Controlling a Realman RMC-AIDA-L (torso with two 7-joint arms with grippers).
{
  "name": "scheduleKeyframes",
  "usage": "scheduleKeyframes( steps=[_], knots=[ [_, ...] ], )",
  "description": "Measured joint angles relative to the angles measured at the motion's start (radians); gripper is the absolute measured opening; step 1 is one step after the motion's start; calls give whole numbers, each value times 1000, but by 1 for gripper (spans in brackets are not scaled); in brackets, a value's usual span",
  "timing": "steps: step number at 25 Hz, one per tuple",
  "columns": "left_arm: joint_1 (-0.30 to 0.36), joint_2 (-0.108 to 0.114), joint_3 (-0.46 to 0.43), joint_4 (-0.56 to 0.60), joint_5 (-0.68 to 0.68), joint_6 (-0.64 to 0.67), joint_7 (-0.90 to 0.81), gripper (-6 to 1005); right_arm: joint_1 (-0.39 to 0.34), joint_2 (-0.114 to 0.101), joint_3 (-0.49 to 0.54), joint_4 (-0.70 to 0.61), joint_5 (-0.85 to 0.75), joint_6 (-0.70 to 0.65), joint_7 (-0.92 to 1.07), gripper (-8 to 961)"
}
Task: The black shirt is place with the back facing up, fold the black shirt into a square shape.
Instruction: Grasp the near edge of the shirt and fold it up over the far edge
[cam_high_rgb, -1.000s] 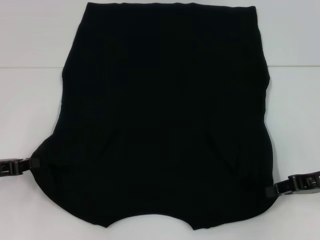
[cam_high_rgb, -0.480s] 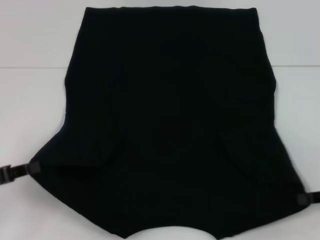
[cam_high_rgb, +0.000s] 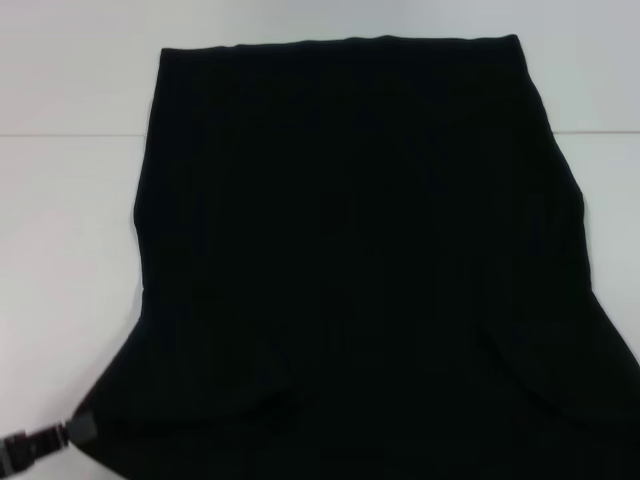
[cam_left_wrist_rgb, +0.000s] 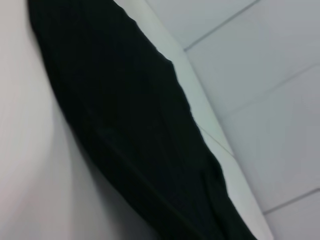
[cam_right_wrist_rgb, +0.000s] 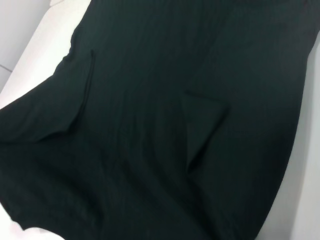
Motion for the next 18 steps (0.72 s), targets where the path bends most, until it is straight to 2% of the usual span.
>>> scheduleKeyframes(
  steps=[6, 10, 14, 18],
  knots=[
    [40, -7, -3, -16, 4, 37, 13, 98, -53, -11, 66, -1, -2, -45, -54, 68],
    [6, -1, -5, -33, -5, 29, 2, 100, -32, -13, 90, -1, 0, -63, -51, 68],
    [-94, 31, -7, -92, -27, -30, -27, 103, 18, -8, 146, -1, 5, -61, -45, 69],
    [-233, 93, -7, -202, -47, -139, -36, 105, 82, -4, 227, 1, 6, -41, -44, 69]
  ],
)
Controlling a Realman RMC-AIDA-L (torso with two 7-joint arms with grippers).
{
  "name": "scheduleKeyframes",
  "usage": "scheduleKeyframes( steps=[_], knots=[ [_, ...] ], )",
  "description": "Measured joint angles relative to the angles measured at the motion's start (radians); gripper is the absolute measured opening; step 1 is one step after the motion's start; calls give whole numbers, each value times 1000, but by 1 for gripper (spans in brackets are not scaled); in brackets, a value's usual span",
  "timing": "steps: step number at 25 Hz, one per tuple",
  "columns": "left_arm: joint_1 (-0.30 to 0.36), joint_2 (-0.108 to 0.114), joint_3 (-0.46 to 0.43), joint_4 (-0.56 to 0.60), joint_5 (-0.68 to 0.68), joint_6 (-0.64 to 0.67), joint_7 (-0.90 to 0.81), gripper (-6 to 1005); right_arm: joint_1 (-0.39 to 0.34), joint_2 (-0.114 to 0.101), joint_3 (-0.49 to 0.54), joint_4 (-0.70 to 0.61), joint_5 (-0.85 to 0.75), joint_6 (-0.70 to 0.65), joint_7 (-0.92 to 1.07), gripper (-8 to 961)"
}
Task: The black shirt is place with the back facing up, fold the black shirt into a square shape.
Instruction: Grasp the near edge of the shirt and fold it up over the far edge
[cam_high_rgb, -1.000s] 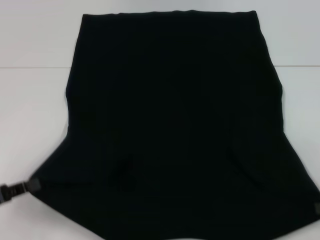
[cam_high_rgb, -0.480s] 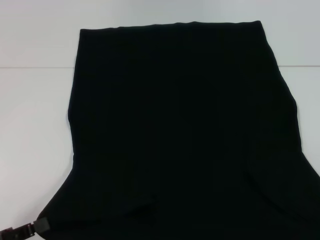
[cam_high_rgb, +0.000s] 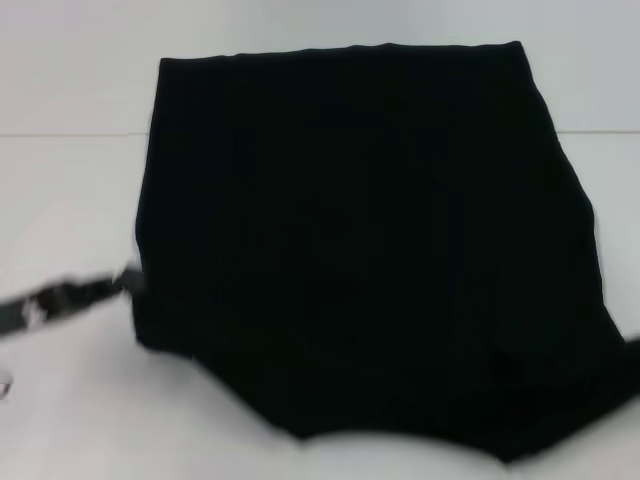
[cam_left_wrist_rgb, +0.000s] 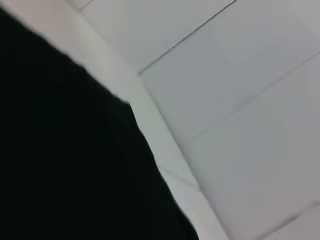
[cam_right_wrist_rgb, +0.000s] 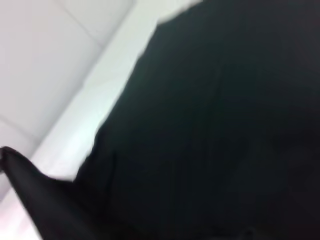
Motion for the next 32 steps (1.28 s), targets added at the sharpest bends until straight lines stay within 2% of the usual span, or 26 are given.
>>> scheduleKeyframes(
  steps=[3, 6, 11, 17, 20, 25, 32],
  knots=[
    [-121, 46, 1, -99, -7, -166, 0, 107, 52, 10, 53, 7, 2, 50, 8, 69],
    [-202, 62, 5, -138, -8, -336, 1, 109, 105, 29, 73, 10, 19, 134, 13, 70],
    [-295, 59, 11, -172, -23, -603, 32, 112, 197, 55, 63, 44, 62, 343, 7, 70],
    [-350, 56, 13, -234, -82, -800, 144, 116, 308, 73, 44, 125, 82, 641, -18, 71],
    [-383, 52, 14, -276, -138, -919, 256, 118, 363, 84, 29, 163, 90, 779, -29, 71],
    [-406, 44, 13, -291, -191, -983, 343, 121, 432, 90, -5, 216, 90, 945, -30, 72],
    [-424, 33, 6, -334, -256, -1108, 468, 126, 459, 115, -12, 232, 94, 1036, -30, 73]
  ],
)
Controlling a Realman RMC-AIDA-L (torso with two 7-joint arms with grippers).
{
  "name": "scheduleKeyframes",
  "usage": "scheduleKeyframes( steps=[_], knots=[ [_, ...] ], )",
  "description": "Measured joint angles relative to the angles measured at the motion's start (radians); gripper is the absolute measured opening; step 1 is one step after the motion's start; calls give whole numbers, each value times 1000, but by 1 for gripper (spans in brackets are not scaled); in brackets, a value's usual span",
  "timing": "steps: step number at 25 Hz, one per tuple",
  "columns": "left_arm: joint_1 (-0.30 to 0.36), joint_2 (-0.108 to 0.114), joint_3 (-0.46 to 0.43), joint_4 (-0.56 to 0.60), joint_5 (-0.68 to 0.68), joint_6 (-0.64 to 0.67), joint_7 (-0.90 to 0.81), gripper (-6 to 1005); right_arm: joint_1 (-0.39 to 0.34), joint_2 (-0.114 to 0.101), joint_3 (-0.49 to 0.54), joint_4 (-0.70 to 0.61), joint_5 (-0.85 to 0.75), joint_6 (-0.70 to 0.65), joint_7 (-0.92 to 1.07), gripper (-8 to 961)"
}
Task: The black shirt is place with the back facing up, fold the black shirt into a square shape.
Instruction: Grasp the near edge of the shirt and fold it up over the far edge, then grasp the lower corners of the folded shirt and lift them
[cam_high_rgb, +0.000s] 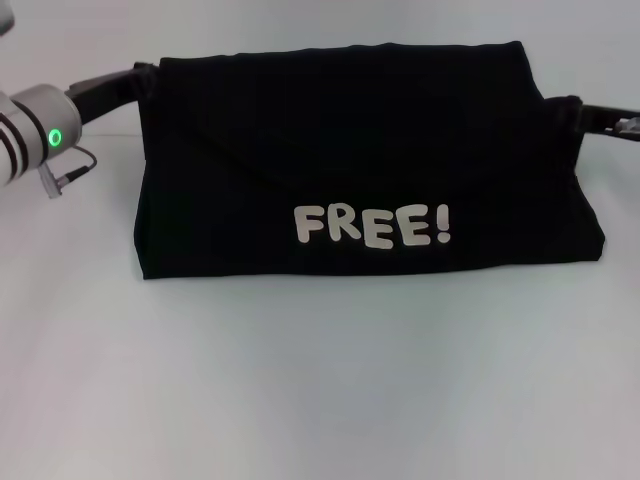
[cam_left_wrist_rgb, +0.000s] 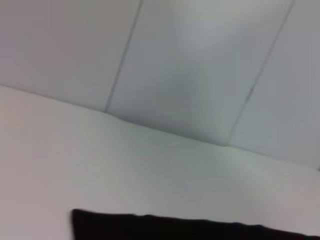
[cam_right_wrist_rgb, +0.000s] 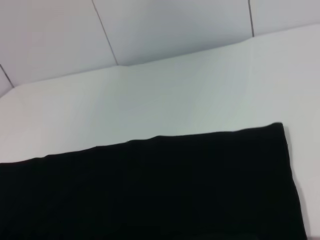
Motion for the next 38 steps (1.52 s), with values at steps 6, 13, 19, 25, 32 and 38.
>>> scheduleKeyframes(
  steps=[6, 13, 19, 25, 32, 38],
  knots=[
    [11, -50, 1, -3, -127, -59, 197, 130, 3, 24, -3, 27, 1, 71, 13, 73],
    [7, -47, 6, -30, -138, -133, 258, 134, -8, 33, -28, 33, 1, 76, 16, 150],
    [1, -44, 15, -31, -135, -235, 257, 255, -17, 35, -27, 15, 12, 101, 16, 444],
    [45, -24, 70, -26, -120, -184, 118, 396, -63, 23, -27, -47, 69, -45, 19, 602],
    [222, -42, 351, 156, -112, 183, -283, 696, -176, -7, -30, -104, 115, -341, 27, 616],
    [329, -65, 408, 300, -35, 423, -407, 693, -256, -39, -45, -117, 109, -570, 24, 610]
  ],
)
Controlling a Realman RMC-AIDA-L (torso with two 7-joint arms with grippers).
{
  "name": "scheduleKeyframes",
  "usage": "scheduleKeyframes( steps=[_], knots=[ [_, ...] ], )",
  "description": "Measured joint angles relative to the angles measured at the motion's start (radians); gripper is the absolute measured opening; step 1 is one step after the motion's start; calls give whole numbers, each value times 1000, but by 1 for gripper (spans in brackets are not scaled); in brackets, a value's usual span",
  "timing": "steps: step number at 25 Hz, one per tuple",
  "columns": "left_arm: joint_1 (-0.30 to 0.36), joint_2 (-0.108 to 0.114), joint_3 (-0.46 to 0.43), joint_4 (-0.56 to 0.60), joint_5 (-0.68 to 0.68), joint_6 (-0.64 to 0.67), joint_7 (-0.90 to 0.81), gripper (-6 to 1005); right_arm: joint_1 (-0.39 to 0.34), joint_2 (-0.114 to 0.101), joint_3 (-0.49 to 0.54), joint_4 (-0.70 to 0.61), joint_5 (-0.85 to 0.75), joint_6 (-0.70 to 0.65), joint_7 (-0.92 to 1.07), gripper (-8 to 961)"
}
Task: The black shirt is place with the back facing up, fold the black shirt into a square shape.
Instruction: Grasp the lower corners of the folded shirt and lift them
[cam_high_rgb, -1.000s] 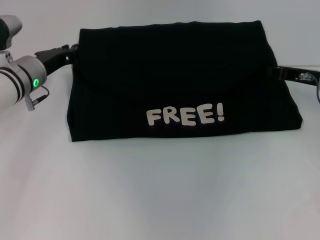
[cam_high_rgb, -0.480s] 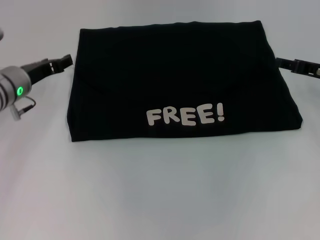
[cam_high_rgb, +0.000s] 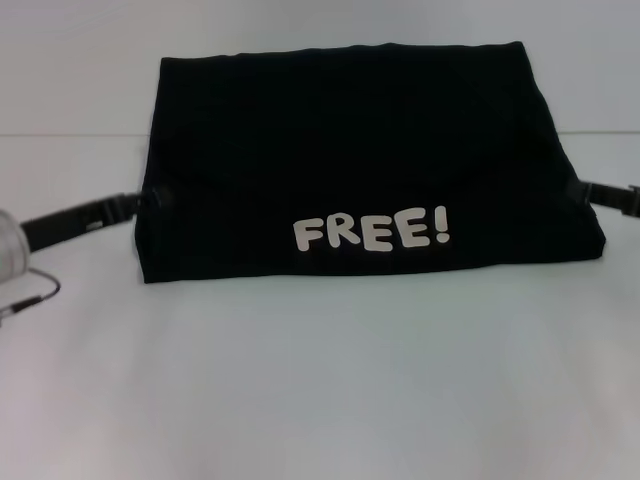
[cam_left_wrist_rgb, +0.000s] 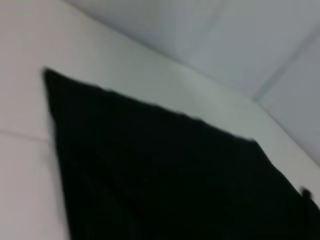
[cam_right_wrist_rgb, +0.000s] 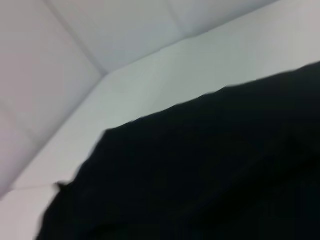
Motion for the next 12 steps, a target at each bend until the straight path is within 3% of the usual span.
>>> scheduleKeyframes(
  steps=[5, 12],
  knots=[
    [44, -3, -9, 59, 80, 123, -35, 690, -22, -12, -9, -10, 0, -152, -10, 611],
    [29, -7, 3, 11, 168, 25, -84, 662, -8, -3, -10, -11, 4, -176, -12, 611]
  ],
)
